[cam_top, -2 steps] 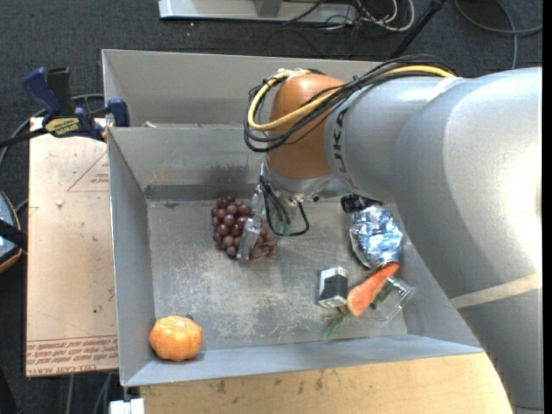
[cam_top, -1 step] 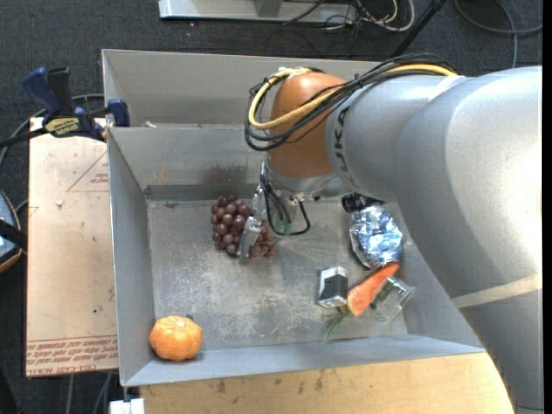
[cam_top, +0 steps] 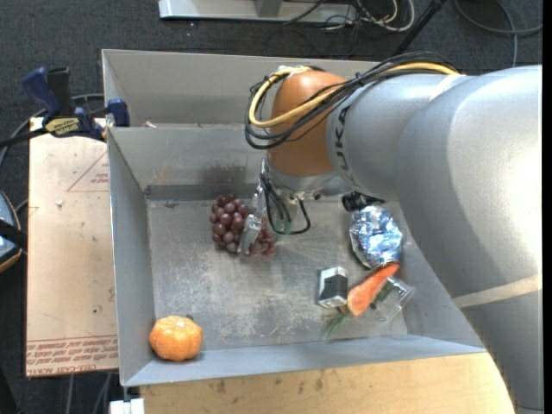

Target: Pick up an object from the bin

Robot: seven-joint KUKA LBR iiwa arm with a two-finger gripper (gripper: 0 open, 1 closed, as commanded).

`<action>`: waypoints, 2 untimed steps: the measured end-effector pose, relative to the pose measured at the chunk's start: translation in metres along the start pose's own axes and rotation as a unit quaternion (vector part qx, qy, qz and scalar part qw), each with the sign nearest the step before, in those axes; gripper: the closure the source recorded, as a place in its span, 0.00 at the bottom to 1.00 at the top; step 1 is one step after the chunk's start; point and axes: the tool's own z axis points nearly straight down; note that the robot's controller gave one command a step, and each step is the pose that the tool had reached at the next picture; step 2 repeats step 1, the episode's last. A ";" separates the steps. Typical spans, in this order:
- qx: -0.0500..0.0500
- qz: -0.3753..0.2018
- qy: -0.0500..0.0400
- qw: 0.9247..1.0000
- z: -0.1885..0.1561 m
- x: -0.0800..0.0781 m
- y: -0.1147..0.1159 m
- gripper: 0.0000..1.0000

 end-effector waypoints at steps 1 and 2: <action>0.001 0.000 0.001 1.000 -0.004 0.001 0.000 1.00; 0.001 0.000 0.001 1.000 -0.004 0.001 0.000 1.00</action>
Offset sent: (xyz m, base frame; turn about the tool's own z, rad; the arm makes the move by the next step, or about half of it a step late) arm 0.0000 0.0000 0.0529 0.0000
